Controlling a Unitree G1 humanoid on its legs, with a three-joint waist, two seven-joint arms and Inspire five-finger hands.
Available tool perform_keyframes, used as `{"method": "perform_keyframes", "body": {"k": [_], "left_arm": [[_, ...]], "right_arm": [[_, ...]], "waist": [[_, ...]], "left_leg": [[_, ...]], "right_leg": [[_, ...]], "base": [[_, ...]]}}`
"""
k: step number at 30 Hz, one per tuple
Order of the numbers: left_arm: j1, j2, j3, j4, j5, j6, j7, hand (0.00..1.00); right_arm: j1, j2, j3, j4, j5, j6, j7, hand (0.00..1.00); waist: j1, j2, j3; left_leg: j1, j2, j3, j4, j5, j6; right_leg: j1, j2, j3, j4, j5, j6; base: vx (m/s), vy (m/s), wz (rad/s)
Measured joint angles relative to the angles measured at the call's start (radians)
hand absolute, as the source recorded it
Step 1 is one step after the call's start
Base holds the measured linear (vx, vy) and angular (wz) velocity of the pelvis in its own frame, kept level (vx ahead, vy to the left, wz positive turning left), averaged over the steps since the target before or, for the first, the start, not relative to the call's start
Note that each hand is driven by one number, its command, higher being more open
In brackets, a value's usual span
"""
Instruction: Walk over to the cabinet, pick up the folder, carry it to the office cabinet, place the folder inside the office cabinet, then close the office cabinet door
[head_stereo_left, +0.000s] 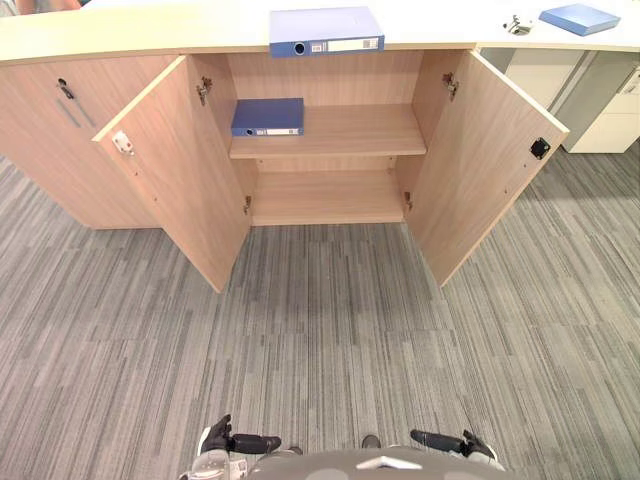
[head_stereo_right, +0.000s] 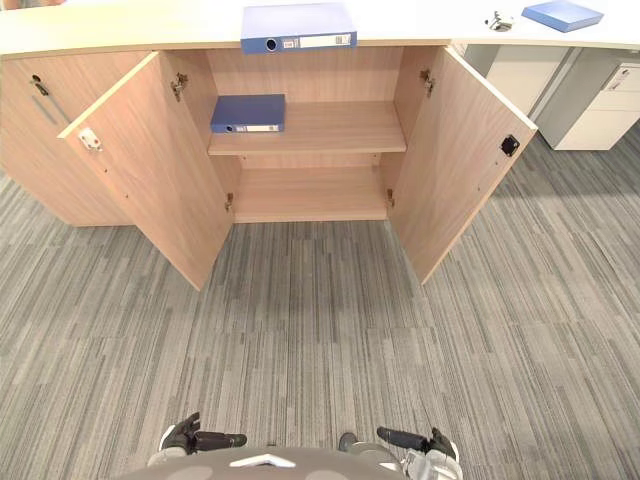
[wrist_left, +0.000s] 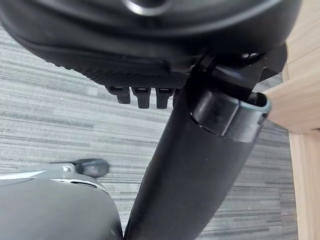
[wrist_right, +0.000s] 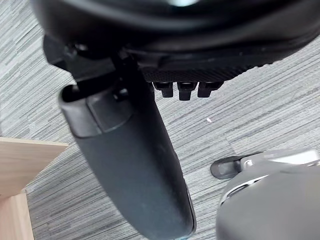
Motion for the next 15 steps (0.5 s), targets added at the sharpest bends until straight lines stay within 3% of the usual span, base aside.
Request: {"method": "perform_keyframes", "body": {"k": [15], "left_arm": [[-0.002,0.001,-0.002,0.0,0.006,-0.001,-0.003,1.0]], "right_arm": [[-0.043,0.028,0.003,0.001,-0.039,0.001,0.004,1.0]], "waist": [[-0.001,-0.002,0.014]], "left_leg": [[0.024,-0.004,0.0,-0.037,0.022,-0.002]], "right_leg": [[0.019,-0.002,-0.019,-0.018,0.002,0.006]], "base": [[-0.03,-0.006,0.01]]}}
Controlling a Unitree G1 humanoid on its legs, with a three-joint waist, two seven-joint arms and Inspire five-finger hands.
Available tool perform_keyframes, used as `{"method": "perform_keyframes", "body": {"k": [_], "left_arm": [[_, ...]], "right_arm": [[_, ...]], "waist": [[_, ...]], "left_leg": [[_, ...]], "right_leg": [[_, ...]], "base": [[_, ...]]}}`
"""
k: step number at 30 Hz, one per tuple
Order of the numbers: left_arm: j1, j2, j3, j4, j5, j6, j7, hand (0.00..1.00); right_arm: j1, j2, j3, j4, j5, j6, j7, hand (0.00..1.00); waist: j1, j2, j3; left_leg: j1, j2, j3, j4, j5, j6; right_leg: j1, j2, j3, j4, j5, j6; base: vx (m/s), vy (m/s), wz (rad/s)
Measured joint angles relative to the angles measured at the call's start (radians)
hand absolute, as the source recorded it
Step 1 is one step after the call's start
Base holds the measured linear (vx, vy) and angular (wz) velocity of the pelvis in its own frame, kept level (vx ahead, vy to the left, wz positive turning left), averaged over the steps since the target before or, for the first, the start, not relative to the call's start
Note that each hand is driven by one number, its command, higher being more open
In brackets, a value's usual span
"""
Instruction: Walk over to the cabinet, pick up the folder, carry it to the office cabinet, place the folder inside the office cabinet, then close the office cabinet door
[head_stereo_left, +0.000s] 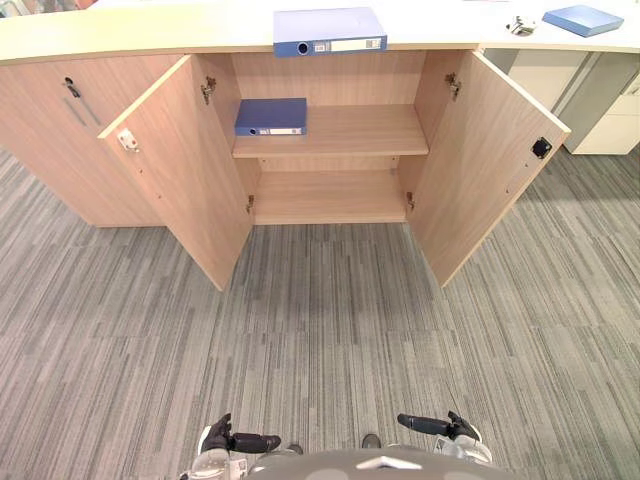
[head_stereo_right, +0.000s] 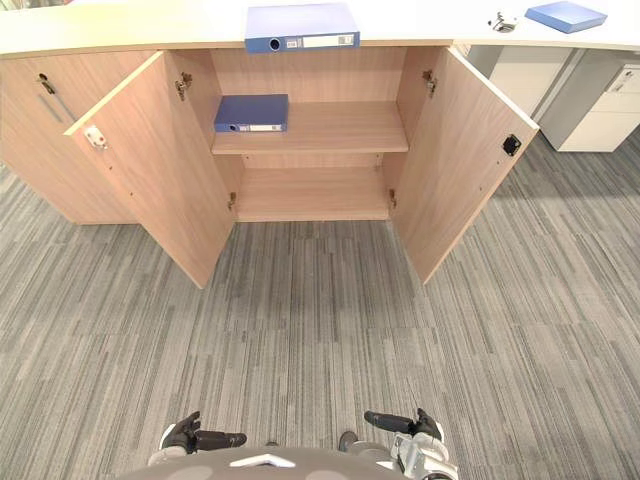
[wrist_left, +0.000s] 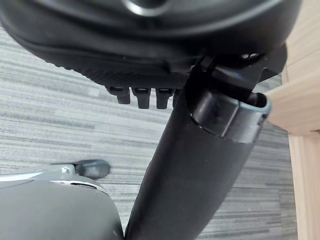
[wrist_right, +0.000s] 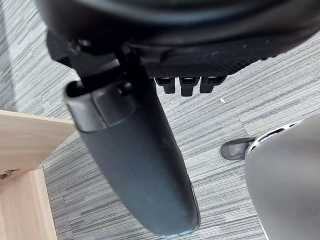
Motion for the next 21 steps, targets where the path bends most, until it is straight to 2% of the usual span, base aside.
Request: {"method": "perform_keyframes", "body": {"k": [13,17,19,21], "left_arm": [[-0.008,0.007,0.005,-0.001,0.013,-0.001,0.002,1.0],[-0.034,0.011,0.015,-0.006,0.011,-0.003,0.002,1.0],[-0.041,0.011,0.015,-0.014,0.011,-0.011,0.002,1.0],[-0.046,0.018,0.014,-0.023,0.008,-0.013,0.002,1.0]], "right_arm": [[-0.019,0.003,0.011,0.009,-0.04,0.01,0.0,1.0],[-0.038,-0.001,0.038,0.007,-0.039,0.011,-0.002,1.0],[-0.057,-0.002,0.037,0.005,-0.039,0.011,-0.004,1.0],[-0.057,-0.001,0.035,-0.005,-0.037,0.011,-0.004,1.0]], "waist": [[0.005,-0.018,0.016],[0.01,-0.025,0.037],[0.009,-0.02,0.056],[0.008,-0.031,0.072]], "left_leg": [[-0.004,-0.004,0.028,-0.014,-0.001,0.001],[-0.084,0.002,0.06,0.105,-0.068,0.028],[-0.109,0.004,0.082,0.153,-0.097,0.039],[-0.122,-0.01,0.103,0.201,-0.138,0.058]], "right_leg": [[-0.009,0.001,0.022,-0.027,0.013,-0.008],[-0.065,-0.003,0.052,0.01,0.01,-0.007],[-0.115,-0.01,0.073,0.088,-0.027,-0.006],[-0.197,-0.041,0.087,0.279,-0.128,0.007]], "base": [[0.0,0.002,-0.04],[-0.02,0.024,-0.26],[-0.02,0.057,-0.34],[-0.03,0.079,-0.21]]}}
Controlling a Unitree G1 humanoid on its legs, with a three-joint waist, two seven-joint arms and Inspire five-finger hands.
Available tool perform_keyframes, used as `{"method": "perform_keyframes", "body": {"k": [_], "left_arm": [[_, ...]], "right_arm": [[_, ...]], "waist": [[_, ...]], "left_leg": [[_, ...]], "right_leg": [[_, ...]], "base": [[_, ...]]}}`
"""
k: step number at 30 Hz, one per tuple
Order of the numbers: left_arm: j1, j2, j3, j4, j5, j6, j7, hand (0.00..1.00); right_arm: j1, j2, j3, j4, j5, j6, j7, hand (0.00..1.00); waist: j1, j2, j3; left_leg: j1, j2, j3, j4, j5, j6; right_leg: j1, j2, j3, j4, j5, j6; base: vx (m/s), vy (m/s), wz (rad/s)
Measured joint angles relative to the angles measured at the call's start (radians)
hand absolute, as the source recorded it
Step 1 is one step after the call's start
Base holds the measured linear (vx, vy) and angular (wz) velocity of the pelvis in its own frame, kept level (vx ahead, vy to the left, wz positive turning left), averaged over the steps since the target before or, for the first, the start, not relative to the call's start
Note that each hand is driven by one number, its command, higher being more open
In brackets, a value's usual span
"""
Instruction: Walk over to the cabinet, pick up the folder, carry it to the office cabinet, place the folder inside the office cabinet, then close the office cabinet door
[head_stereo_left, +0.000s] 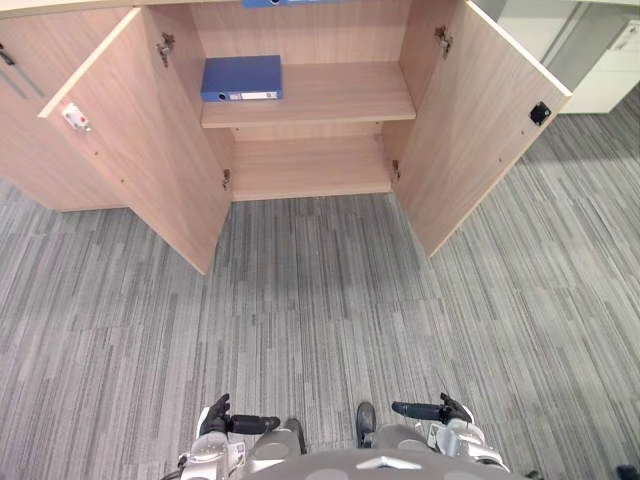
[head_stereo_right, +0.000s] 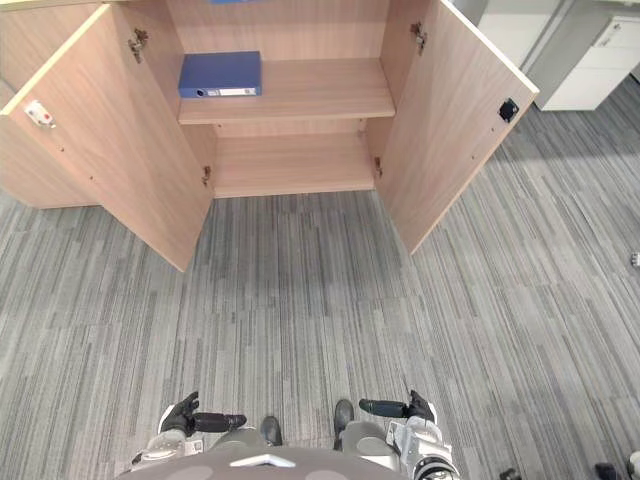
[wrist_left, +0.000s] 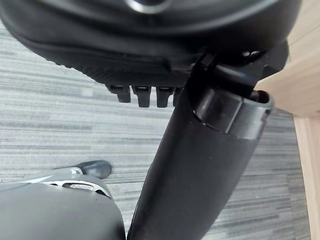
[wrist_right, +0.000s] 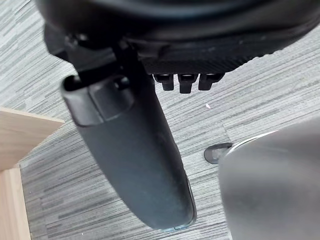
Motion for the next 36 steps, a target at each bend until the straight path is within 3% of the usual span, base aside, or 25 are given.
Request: {"method": "perform_keyframes", "body": {"k": [3,7,8,10,13,14,15,16,17,18,19,20,21,23,25,26,29,31,32,33,36], "left_arm": [[-0.014,0.013,-0.001,0.001,-0.017,0.002,0.005,1.0],[-0.018,0.013,0.003,0.001,-0.021,0.003,0.017,1.0],[-0.02,0.011,0.006,0.0,-0.021,0.003,0.025,1.0],[-0.022,0.007,0.008,0.003,-0.022,0.01,0.027,1.0],[-0.035,0.002,0.007,0.015,-0.023,0.023,0.026,1.0],[-0.036,-0.005,0.008,0.028,-0.022,0.022,0.024,1.0],[-0.039,-0.009,0.012,0.031,-0.022,0.021,0.024,1.0],[-0.047,-0.038,0.023,0.024,-0.022,0.016,0.021,1.0],[-0.057,-0.072,0.033,0.019,-0.023,0.015,0.019,1.0],[-0.064,-0.081,0.041,0.008,-0.016,0.02,0.006,1.0],[-0.046,-0.079,0.063,-0.004,-0.017,0.014,0.007,1.0],[-0.04,-0.101,0.113,-0.031,-0.023,0.009,0.018,1.0],[-0.037,-0.106,0.127,-0.044,-0.025,0.005,0.021,1.0],[-0.053,-0.129,0.14,-0.058,-0.026,0.002,0.019,1.0],[-0.058,-0.117,0.14,-0.085,-0.033,0.001,0.006,1.0],[-0.06,-0.116,0.14,-0.094,-0.033,0.0,0.007,1.0],[-0.07,-0.125,0.15,-0.1,-0.033,0.0,0.008,1.0],[-0.072,-0.13,0.155,-0.106,-0.033,-0.001,0.008,1.0],[-0.069,-0.132,0.158,-0.103,-0.036,-0.001,0.009,1.0],[-0.066,-0.122,0.161,-0.095,-0.034,-0.001,0.01,1.0],[-0.067,-0.115,0.159,-0.082,-0.033,0.001,0.009,1.0]], "right_arm": [[0.0,0.009,-0.006,-0.022,0.002,-0.002,-0.004,1.0],[0.0,0.02,-0.007,-0.057,0.034,-0.007,-0.004,1.0],[-0.003,0.011,-0.009,-0.059,0.042,-0.011,-0.004,1.0],[-0.006,0.008,-0.001,-0.062,0.045,-0.017,-0.004,1.0],[-0.018,0.003,-0.009,-0.068,0.077,-0.021,-0.006,1.0],[-0.009,-0.002,-0.027,-0.068,0.078,-0.021,-0.005,1.0],[-0.007,-0.002,-0.038,-0.067,0.078,-0.021,-0.005,1.0],[-0.009,-0.014,-0.041,-0.066,0.076,-0.021,-0.006,1.0],[-0.003,-0.019,-0.063,-0.072,0.076,-0.02,-0.007,1.0],[0.005,-0.019,-0.088,-0.089,0.08,-0.017,-0.004,1.0],[0.019,-0.013,-0.072,-0.103,0.077,-0.019,-0.006,1.0],[0.04,-0.017,-0.056,-0.138,0.081,-0.02,-0.005,1.0],[0.039,-0.015,-0.053,-0.141,0.078,-0.023,-0.006,1.0],[0.027,0.006,-0.034,-0.152,0.078,-0.025,-0.009,1.0],[0.024,0.035,-0.033,-0.158,0.079,-0.024,-0.01,1.0],[0.017,0.051,-0.034,-0.158,0.08,-0.023,-0.01,1.0],[0.013,0.074,-0.04,-0.163,0.087,-0.022,-0.019,1.0],[0.017,0.078,-0.041,-0.163,0.089,-0.022,-0.029,1.0],[0.025,0.078,-0.04,-0.162,0.089,-0.022,-0.03,1.0],[0.041,0.084,-0.039,-0.161,0.089,-0.021,-0.03,1.0],[0.06,0.104,-0.037,-0.157,0.085,-0.012,-0.025,1.0]], "waist": [[0.0,-0.024,0.019],[0.001,-0.028,0.036],[0.001,-0.019,0.042],[0.001,-0.01,0.043],[-0.026,0.006,0.053],[-0.039,0.014,0.053],[-0.043,0.019,0.05],[-0.039,0.039,0.054],[-0.044,0.034,0.057],[-0.051,0.03,0.065],[-0.05,0.035,0.052],[-0.041,0.062,0.05],[-0.03,0.08,0.041],[-0.006,0.071,0.049],[0.008,0.049,0.053],[0.012,0.037,0.054],[0.029,0.034,0.054],[0.036,0.031,0.048],[0.046,0.031,0.039],[0.05,0.006,0.008],[0.058,-0.019,-0.014]], "left_leg": [[0.0,-0.035,0.002,0.044,-0.036,0.016],[0.04,-0.049,-0.014,0.041,-0.066,0.037],[0.062,-0.042,-0.018,0.033,-0.082,0.046],[0.081,-0.011,-0.02,0.017,-0.101,0.04],[0.134,0.032,-0.061,-0.055,-0.101,-0.002],[0.17,0.047,-0.091,-0.083,-0.109,-0.026],[0.184,0.06,-0.105,-0.087,-0.108,-0.038],[0.189,0.078,-0.116,-0.081,-0.075,-0.093],[0.192,0.06,-0.121,-0.047,-0.012,-0.098],[0.176,0.049,-0.112,0.046,0.009,-0.102],[0.128,0.077,-0.099,0.194,0.006,-0.104],[0.011,0.164,-0.056,0.5,0.0,-0.112],[-0.034,0.198,-0.031,0.591,-0.016,-0.115],[-0.149,0.255,0.037,0.741,-0.073,-0.101],[-0.209,0.258,0.082,0.727,-0.099,-0.082],[-0.252,0.247,0.114,0.671,-0.107,-0.074],[-0.306,0.199,0.131,0.459,-0.102,-0.069],[-0.333,0.154,0.115,0.3,-0.039,-0.055],[-0.33,0.125,0.094,0.244,0.072,-0.003],[-0.318,0.102,0.111,0.245,0.077,0.023],[-0.227,0.081,0.186,0.244,0.015,0.055]], "right_leg": [[-0.081,-0.062,-0.037,0.211,-0.077,0.02],[-0.179,-0.116,-0.082,0.474,-0.058,0.034],[-0.227,-0.114,-0.099,0.519,-0.091,0.024],[-0.271,-0.079,-0.122,0.421,-0.109,0.004],[-0.303,-0.003,-0.118,0.131,-0.026,-0.007],[-0.285,0.008,-0.099,0.117,0.077,-0.035],[-0.275,0.011,-0.112,0.132,0.096,-0.057],[-0.28,0.0,-0.136,0.204,0.053,-0.076],[-0.296,-0.047,-0.155,0.329,0.006,-0.099],[-0.336,-0.08,-0.179,0.452,-0.036,-0.099],[-0.286,-0.061,-0.182,0.318,-0.034,-0.071],[-0.21,-0.024,-0.208,0.227,-0.028,-0.113],[-0.186,-0.004,-0.205,0.202,-0.042,-0.121],[-0.089,0.028,-0.204,0.128,-0.059,-0.13],[-0.007,0.037,-0.194,0.062,-0.059,-0.131],[0.037,0.038,-0.179,0.023,-0.059,-0.13],[0.107,0.035,-0.131,-0.036,-0.058,-0.129],[0.152,0.019,-0.102,-0.071,-0.069,-0.107],[0.175,0.008,-0.073,-0.083,-0.092,-0.068],[0.176,-0.023,-0.042,-0.082,-0.108,-0.042],[0.162,-0.072,-0.03,0.039,-0.102,-0.03]], "base": [[0.02,0.082,0.01],[0.11,0.058,0.05],[0.17,0.01,-0.03],[0.21,-0.024,-0.01],[0.39,-0.126,0.47],[0.44,-0.183,0.75],[0.69,-0.285,0.88],[0.69,-0.273,0.85],[0.66,-0.259,0.9],[0.37,-0.188,0.83],[0.27,-0.314,0.66],[0.26,-0.314,0.37],[0.4,-0.316,0.11],[0.44,-0.167,-0.07],[0.37,-0.126,-0.19],[0.34,-0.087,-0.32],[0.36,0.04,-0.53],[0.37,0.159,-0.69],[0.4,0.217,-0.74],[0.42,0.211,-0.63],[0.53,0.253,-0.55]]}}
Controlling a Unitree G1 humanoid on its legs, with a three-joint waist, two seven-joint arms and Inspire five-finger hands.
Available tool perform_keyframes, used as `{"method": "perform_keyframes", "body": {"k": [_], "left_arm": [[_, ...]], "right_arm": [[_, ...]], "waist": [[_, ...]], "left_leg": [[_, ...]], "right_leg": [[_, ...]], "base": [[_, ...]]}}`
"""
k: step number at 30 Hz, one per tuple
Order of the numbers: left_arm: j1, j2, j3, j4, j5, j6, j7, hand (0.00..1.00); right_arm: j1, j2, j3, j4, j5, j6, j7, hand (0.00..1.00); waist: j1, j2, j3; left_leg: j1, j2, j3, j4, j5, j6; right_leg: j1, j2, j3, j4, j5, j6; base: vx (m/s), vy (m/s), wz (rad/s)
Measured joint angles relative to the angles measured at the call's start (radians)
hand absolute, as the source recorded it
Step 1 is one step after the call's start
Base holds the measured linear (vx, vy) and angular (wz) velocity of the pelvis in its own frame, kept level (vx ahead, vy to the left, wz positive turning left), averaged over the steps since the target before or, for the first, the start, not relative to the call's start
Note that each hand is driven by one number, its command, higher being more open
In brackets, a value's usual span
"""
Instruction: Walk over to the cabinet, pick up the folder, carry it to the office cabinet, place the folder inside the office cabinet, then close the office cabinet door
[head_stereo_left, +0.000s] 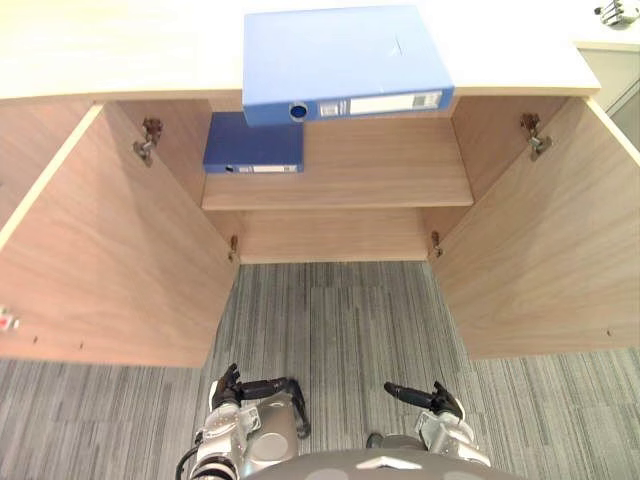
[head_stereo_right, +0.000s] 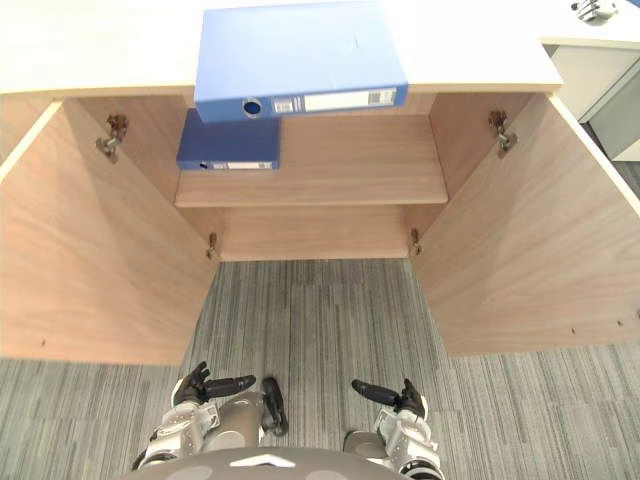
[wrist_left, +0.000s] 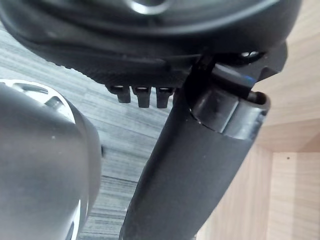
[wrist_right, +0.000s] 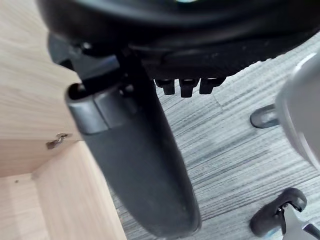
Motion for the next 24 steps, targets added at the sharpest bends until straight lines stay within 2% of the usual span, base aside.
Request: {"method": "perform_keyframes", "body": {"k": [1,2,3,4,5,6,7,9,10,11,12,13,14,15,17,19,20,21,23,24], "left_arm": [[0.002,0.001,0.0,0.008,0.0,0.001,0.0,1.0],[0.011,0.002,-0.007,0.022,0.0,0.002,-0.001,1.0],[0.019,0.006,-0.025,0.026,0.0,0.004,-0.001,1.0],[0.019,0.012,-0.038,0.029,0.0,0.005,-0.002,1.0],[0.016,0.02,-0.057,0.037,0.0,0.005,-0.002,1.0],[0.016,0.021,-0.061,0.04,0.0,0.005,-0.002,1.0],[0.016,0.02,-0.061,0.044,0.0,0.006,-0.002,1.0],[0.013,0.018,-0.061,0.049,0.0,0.013,-0.001,1.0],[0.011,0.019,-0.063,0.061,0.0,0.013,-0.001,1.0],[0.011,0.022,-0.063,0.065,0.0,0.014,-0.001,1.0],[0.011,0.028,-0.064,0.067,0.001,0.016,-0.005,1.0],[0.001,0.016,-0.064,0.088,0.0,0.015,-0.005,1.0],[-0.007,-0.008,-0.063,0.092,0.001,0.018,-0.006,1.0],[-0.013,-0.017,-0.063,0.092,0.001,0.016,-0.007,1.0],[-0.02,-0.03,-0.062,0.092,0.009,0.015,-0.009,1.0],[-0.037,-0.048,-0.059,0.087,0.019,0.014,-0.011,1.0],[-0.044,-0.058,-0.05,0.07,0.019,0.012,-0.011,1.0],[-0.043,-0.07,-0.048,0.054,0.018,0.011,-0.011,1.0],[-0.042,-0.073,-0.05,0.053,0.018,0.012,-0.014,1.0],[-0.042,-0.073,-0.05,0.052,0.018,0.012,-0.012,1.0]], "right_arm": [[-0.001,0.0,0.001,0.0,-0.001,0.0,0.004,1.0],[-0.003,0.0,0.003,-0.009,-0.008,0.0,0.009,1.0],[-0.004,0.0,0.004,-0.029,-0.008,-0.004,0.012,1.0],[-0.005,0.0,0.005,-0.031,-0.009,-0.01,0.013,1.0],[-0.006,-0.001,0.005,-0.039,-0.01,-0.014,0.018,1.0],[-0.007,-0.001,0.008,-0.045,-0.01,-0.014,0.019,1.0],[-0.013,-0.001,0.011,-0.051,-0.01,-0.015,0.02,1.0],[-0.022,-0.003,0.011,-0.052,-0.01,-0.02,0.022,1.0],[-0.023,-0.004,0.02,-0.053,-0.01,-0.022,0.026,1.0],[-0.022,-0.006,0.028,-0.05,-0.01,-0.022,0.026,1.0],[-0.019,-0.007,0.034,-0.041,-0.01,-0.02,0.026,1.0],[-0.035,-0.034,0.033,-0.02,-0.01,-0.015,0.031,1.0],[-0.051,-0.06,0.028,0.003,-0.01,-0.012,0.028,1.0],[-0.054,-0.069,0.01,0.019,-0.01,-0.012,0.027,1.0],[-0.039,-0.07,-0.01,0.033,-0.01,-0.001,0.027,1.0],[0.001,-0.072,-0.01,0.034,-0.008,0.002,0.025,1.0],[0.009,-0.074,0.001,0.032,-0.008,0.002,0.021,1.0],[0.009,-0.076,0.002,0.031,-0.008,-0.002,0.02,1.0],[0.007,-0.075,0.0,0.03,-0.007,-0.002,0.02,1.0],[0.008,-0.075,0.0,0.028,-0.007,-0.002,0.02,1.0]], "waist": [[0.001,0.001,0.0],[-0.001,0.009,-0.003],[-0.008,0.017,-0.004],[-0.015,0.018,-0.002],[-0.022,0.006,-0.007],[-0.024,0.005,-0.008],[-0.027,0.005,-0.008],[-0.04,0.01,-0.008],[-0.05,0.011,-0.008],[-0.056,0.006,-0.01],[-0.062,-0.005,-0.011],[-0.06,0.032,-0.003],[-0.053,0.054,-0.008],[-0.053,0.06,-0.006],[-0.064,0.059,-0.005],[-0.065,0.047,0.003],[-0.063,0.042,0.003],[-0.057,0.048,0.001],[-0.057,0.056,-0.004],[-0.057,0.058,-0.005]], "left_leg": [[0.031,-0.001,0.014,-0.007,-0.01,0.001],[0.095,-0.005,0.033,-0.036,-0.032,0.008],[0.155,-0.009,0.039,-0.068,-0.054,-0.003],[0.177,-0.015,0.04,-0.08,-0.06,-0.003],[0.221,-0.024,0.04,-0.104,-0.063,-0.001],[0.243,-0.024,0.04,-0.119,-0.065,-0.005],[0.289,-0.022,0.038,-0.15,-0.067,-0.008],[0.347,-0.001,0.029,-0.182,-0.066,-0.011],[0.371,0.015,0.016,-0.197,-0.065,-0.033],[0.381,0.013,0.003,-0.207,-0.067,-0.061],[0.392,0.002,-0.012,-0.22,-0.069,-0.082],[0.416,0.03,-0.034,-0.245,-0.071,-0.102],[0.411,0.031,-0.066,-0.276,-0.052,-0.116],[0.414,0.016,-0.096,-0.304,-0.019,-0.129],[0.426,0.028,-0.092,-0.282,0.026,-0.132],[0.366,0.07,-0.122,-0.097,0.028,-0.135],[0.268,0.118,-0.128,0.131,0.027,-0.136],[0.19,0.167,-0.116,0.284,0.007,-0.134],[0.144,0.185,-0.064,0.292,-0.034,-0.119],[0.136,0.178,-0.027,0.213,-0.043,-0.11]], "right_leg": [[-0.017,-0.007,0.002,0.069,0.005,0.008],[-0.077,-0.026,0.001,0.253,0.036,0.059],[-0.174,-0.046,0.01,0.471,0.066,0.103],[-0.214,-0.053,0.017,0.558,0.051,0.1],[-0.278,-0.065,0.014,0.668,0.023,0.082],[-0.305,-0.065,0.003,0.693,0.011,0.069],[-0.351,-0.065,-0.031,0.697,-0.018,0.032],[-0.408,-0.04,-0.085,0.568,-0.054,0.009],[-0.433,-0.009,-0.098,0.377,-0.031,0.01],[-0.433,0.0,-0.091,0.271,0.017,0.009],[-0.425,0.0,-0.087,0.186,0.138,-0.015],[-0.401,0.03,-0.107,0.186,0.139,-0.042],[-0.404,0.044,-0.106,0.188,0.123,-0.056],[-0.402,0.042,-0.113,0.203,0.097,-0.068],[-0.353,0.038,-0.148,0.2,0.066,-0.077],[-0.26,0.031,-0.197,0.144,0.047,-0.069],[-0.214,0.033,-0.217,0.106,0.044,-0.068],[-0.186,0.045,-0.227,0.083,0.043,-0.069],[-0.15,0.048,-0.228,0.055,0.045,-0.066],[-0.132,0.047,-0.221,0.036,0.05,-0.059]], "base": [[0.45,0.25,-0.81],[0.38,0.281,-0.67],[0.37,0.273,-0.51],[0.42,0.24,-0.13],[0.27,0.065,0.07],[0.34,0.006,0.11],[0.28,-0.041,0.09],[0.4,-0.164,0.23],[0.44,-0.255,0.37],[0.47,-0.295,0.42],[0.34,-0.208,0.28],[0.38,-0.22,0.16],[0.32,-0.18,0.06],[0.27,-0.156,0.06],[0.21,-0.155,0.48],[0.19,-0.225,0.79],[0.12,-0.179,0.43],[0.07,-0.103,0.23],[0.1,0.034,-0.05],[0.11,0.104,-0.11]]}}
